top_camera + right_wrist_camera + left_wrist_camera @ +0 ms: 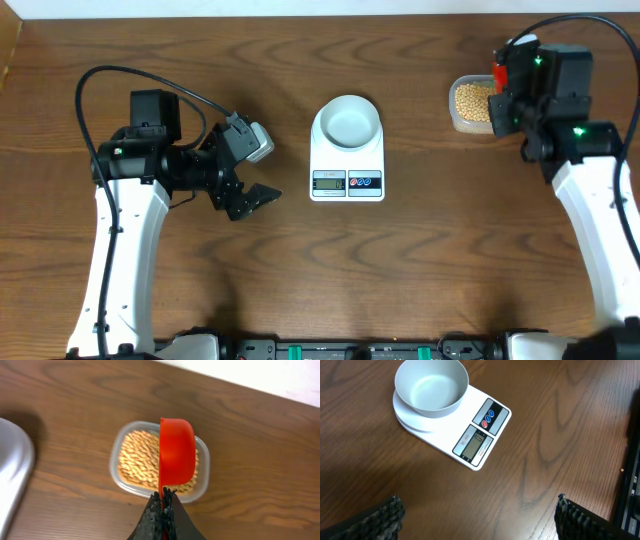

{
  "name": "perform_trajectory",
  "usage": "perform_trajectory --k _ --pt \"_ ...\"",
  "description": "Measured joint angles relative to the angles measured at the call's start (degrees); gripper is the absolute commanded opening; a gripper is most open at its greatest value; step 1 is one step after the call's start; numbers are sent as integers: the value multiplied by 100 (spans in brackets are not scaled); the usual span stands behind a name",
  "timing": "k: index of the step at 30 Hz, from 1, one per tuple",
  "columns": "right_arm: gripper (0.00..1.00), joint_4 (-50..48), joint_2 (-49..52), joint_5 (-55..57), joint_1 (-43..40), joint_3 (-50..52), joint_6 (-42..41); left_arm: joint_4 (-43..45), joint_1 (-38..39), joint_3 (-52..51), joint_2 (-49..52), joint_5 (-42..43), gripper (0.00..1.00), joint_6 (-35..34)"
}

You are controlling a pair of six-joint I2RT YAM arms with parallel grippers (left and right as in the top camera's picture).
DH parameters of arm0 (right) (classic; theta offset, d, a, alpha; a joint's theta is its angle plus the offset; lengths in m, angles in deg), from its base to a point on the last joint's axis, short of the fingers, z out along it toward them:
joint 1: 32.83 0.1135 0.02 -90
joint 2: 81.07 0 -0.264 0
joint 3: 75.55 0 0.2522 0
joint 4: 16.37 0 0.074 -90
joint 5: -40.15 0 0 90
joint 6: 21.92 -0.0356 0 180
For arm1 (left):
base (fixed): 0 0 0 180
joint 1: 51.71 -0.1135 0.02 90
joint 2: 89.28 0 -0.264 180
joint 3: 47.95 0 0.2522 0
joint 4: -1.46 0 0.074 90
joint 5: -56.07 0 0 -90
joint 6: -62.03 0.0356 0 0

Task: Scoop item into bowl and weigh 50g on scale
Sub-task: 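Position the red scoop above the soybeans with the right gripper, then lower the red scoop into the soybean tub with the right gripper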

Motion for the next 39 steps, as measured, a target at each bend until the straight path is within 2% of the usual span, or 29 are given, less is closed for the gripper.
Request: perform_trajectory --k 5,12,20,39 --pt "1 -48 632 564 -9 -2 109 0 0 0 0 2 98 0" --pt "1 -245 732 992 -20 -2 282 0 0 0 0 2 98 0" --pt "1 -391 1226 1008 -20 -2 302 0 0 0 0 2 98 0" --pt "1 -413 1613 575 -199 -13 299 0 0 0 0 2 98 0"
